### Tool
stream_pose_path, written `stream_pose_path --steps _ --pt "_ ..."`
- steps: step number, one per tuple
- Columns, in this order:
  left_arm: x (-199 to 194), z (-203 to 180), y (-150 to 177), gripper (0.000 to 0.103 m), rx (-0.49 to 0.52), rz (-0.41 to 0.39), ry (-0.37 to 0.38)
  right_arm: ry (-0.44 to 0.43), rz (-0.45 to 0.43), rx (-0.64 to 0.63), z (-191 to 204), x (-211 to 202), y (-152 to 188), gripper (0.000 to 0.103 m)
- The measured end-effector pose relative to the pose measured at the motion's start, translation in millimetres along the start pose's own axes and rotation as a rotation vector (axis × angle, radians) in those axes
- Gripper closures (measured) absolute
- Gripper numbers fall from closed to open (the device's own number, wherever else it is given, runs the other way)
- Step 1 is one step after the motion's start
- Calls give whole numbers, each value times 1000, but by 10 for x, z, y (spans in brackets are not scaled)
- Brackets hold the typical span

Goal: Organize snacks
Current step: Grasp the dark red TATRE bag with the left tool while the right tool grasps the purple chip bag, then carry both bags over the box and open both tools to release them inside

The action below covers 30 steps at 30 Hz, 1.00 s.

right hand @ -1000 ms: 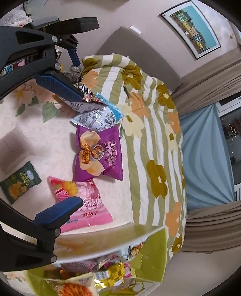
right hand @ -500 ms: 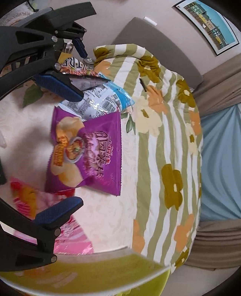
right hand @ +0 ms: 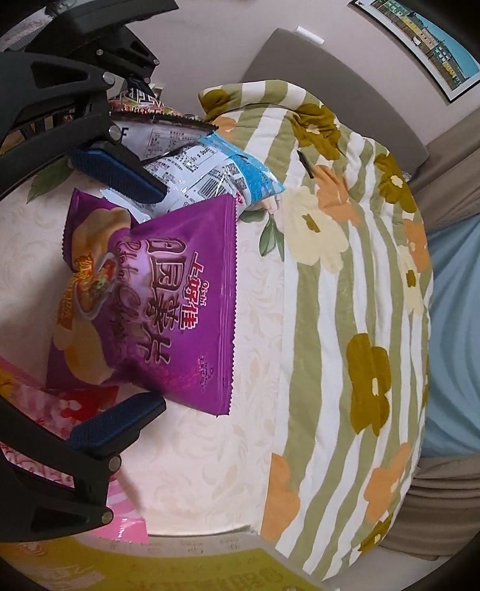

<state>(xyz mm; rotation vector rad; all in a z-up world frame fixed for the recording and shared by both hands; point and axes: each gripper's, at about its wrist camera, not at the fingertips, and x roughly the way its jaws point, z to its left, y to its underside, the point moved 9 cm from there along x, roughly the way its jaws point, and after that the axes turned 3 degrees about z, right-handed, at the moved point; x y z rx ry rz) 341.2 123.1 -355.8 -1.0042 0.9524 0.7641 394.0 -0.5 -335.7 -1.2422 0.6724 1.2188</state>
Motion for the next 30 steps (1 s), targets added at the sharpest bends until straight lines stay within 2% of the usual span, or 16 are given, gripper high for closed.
stream_pose_path --steps 14,16,17,19,22,30 --pt "-206 56 47 44 -76 -14 45 -53 33 -5 51 224 41 2" --pt "-237 53 49 44 -79 -19 48 -54 31 -25 85 209 63 19" --pt "-255 52 53 44 -80 -22 51 -60 30 -32 101 195 74 20" --pt "-289 51 55 44 -81 -27 57 -74 21 -35 131 154 82 32" --pt "-355 49 56 44 -86 -38 63 -52 11 -43 155 104 108 37" --pt "-679 88 31 44 -120 -84 84 -81 -51 -8 237 -210 144 38"
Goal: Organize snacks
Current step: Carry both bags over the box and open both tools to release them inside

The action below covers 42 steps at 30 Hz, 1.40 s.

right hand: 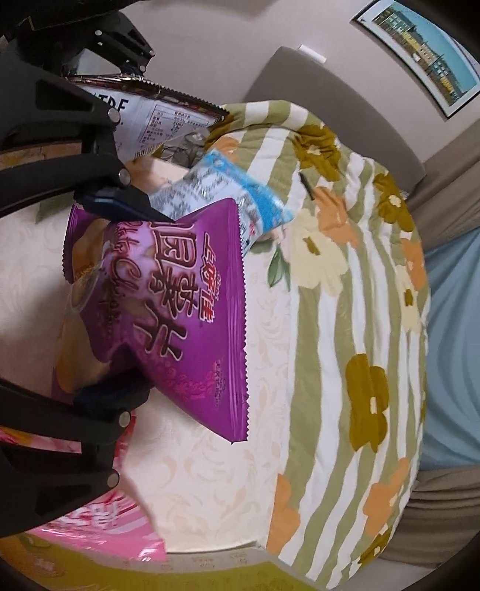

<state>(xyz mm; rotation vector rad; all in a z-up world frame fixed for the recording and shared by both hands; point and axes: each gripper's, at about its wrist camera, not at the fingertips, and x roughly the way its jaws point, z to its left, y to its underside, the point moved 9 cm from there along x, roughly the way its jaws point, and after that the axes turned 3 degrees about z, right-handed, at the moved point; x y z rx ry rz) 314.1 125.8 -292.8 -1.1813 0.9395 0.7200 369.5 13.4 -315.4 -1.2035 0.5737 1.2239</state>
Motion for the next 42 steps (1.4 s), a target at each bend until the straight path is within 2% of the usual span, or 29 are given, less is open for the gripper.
stream_pose_path --steps 7,12,19,24,29,35,38,42 --pt "-454 -23 -97 44 -23 -68 31 -18 -80 24 164 -478 7 38" --pt "-786 -122 -246 44 -2 -130 69 -11 -141 56 208 -904 72 38" --pt "-1209 -498 -631 44 67 -216 149 45 -223 124 2 -1565 223 38" --pt "-1448 -975 -1012 44 106 -274 199 92 -295 182 -400 -2119 259 38" --pt "-1561 -1618 -1451 44 118 -311 247 132 -339 202 -882 -2563 262 38" --pt "-1447 -2454 -1875 44 94 -285 294 153 -353 193 -1546 -2937 148 38" --pt "-1289 -2841 -2047 44 83 -262 305 172 -360 184 -1854 -3070 105 38" --pt "-1019 -3271 -2217 44 70 -218 301 157 -351 202 -2264 -3139 72 38"
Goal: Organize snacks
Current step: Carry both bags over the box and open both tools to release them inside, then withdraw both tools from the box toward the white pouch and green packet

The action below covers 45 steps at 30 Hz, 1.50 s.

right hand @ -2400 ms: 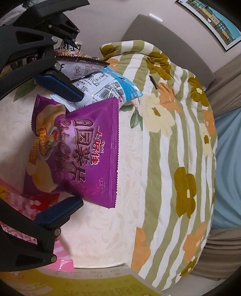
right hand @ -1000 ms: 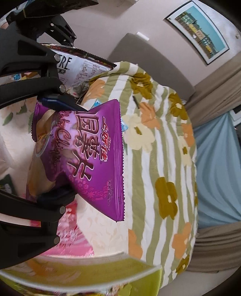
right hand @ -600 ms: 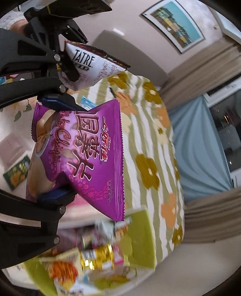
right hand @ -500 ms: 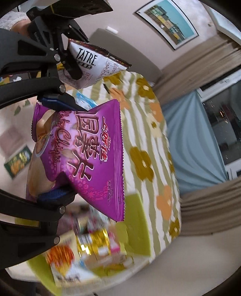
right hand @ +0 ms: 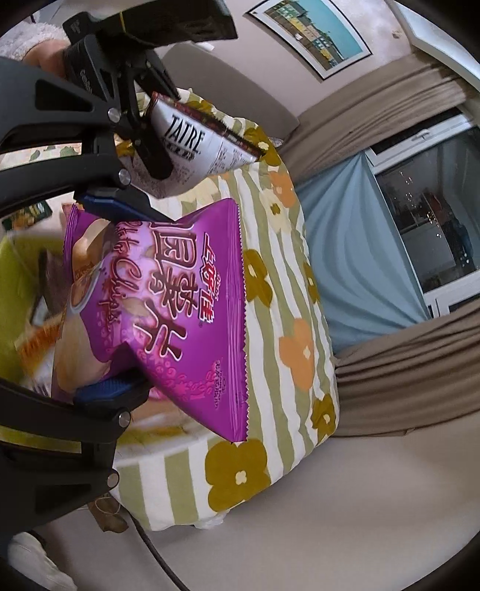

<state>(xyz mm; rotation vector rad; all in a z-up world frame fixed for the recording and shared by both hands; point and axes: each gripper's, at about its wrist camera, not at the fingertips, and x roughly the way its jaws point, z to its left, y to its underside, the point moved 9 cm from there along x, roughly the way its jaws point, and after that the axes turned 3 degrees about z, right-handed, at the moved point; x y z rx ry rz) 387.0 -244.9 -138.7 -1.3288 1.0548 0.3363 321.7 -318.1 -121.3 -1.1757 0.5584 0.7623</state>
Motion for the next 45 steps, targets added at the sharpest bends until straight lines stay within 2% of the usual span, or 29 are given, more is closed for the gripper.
stream_pose_path --steps 6,8,9,10,18,24,30,32,33,34,42,45 --pt "587 -225 -15 41 -28 102 -40 -24 50 21 -441 204 -114 38" --pt "715 -294 20 23 -42 135 -35 -31 61 29 -532 251 -129 38" --pt "748 -297 40 8 -48 143 -33 -36 67 36 -568 265 -126 38" --pt "761 -313 61 3 -57 141 -28 -40 73 43 -597 285 -124 38" --pt "587 -78 241 3 -89 141 -23 -46 88 104 -766 379 -114 38" --pt "416 32 255 3 -126 120 -7 -55 93 124 -708 348 -149 37" --pt "351 64 199 3 -116 106 -22 -69 125 129 -617 562 -182 35" --pt "374 79 213 3 -117 111 -24 -48 144 117 -627 660 -141 20" --pt "387 87 230 3 -119 116 -25 -36 148 111 -641 687 -114 8" --pt "401 93 247 3 -122 120 -26 -24 154 112 -672 709 -62 4" --pt "495 61 461 3 -138 145 -47 -22 145 67 -802 701 177 1" --pt "462 50 542 3 -151 148 -51 -54 145 70 -802 674 201 1"
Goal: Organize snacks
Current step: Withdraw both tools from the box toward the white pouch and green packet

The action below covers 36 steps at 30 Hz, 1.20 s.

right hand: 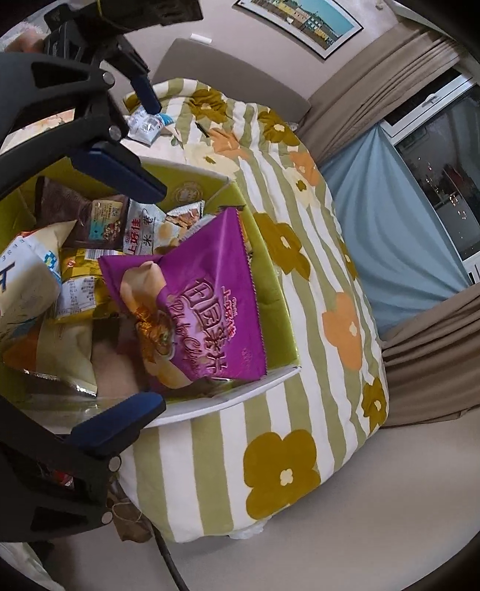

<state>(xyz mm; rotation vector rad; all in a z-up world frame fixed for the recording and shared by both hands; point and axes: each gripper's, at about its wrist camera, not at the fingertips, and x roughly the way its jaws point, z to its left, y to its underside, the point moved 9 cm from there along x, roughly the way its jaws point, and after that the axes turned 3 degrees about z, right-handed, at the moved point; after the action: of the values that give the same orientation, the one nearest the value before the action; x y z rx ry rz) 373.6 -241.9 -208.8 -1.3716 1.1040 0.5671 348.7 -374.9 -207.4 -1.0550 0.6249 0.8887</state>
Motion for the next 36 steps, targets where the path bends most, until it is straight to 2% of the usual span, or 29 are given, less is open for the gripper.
stream_pose_path --steps 8,13,18,22,26,31,36 --pt "-277 131 179 3 -31 -25 -40 -29 4 -66 213 -173 61 1" --pt "-674 351 292 3 -42 -83 -86 -23 -34 -122 480 -437 169 1" --pt "-1061 622 485 3 -65 -124 -87 -8 -83 -139 737 -734 369 1" --pt "-1295 894 774 3 -84 -128 -107 19 -121 -149 997 -934 648 1" --pt "-1418 1202 1189 3 -127 -86 -98 14 -134 -150 1250 -1007 959 1" --pt "-1450 1516 1690 3 -197 -45 -77 10 -108 -165 1551 -941 1413 1" --pt "-1302 1708 2112 3 -261 -1 -77 -1 -45 -177 1804 -691 1911 1"
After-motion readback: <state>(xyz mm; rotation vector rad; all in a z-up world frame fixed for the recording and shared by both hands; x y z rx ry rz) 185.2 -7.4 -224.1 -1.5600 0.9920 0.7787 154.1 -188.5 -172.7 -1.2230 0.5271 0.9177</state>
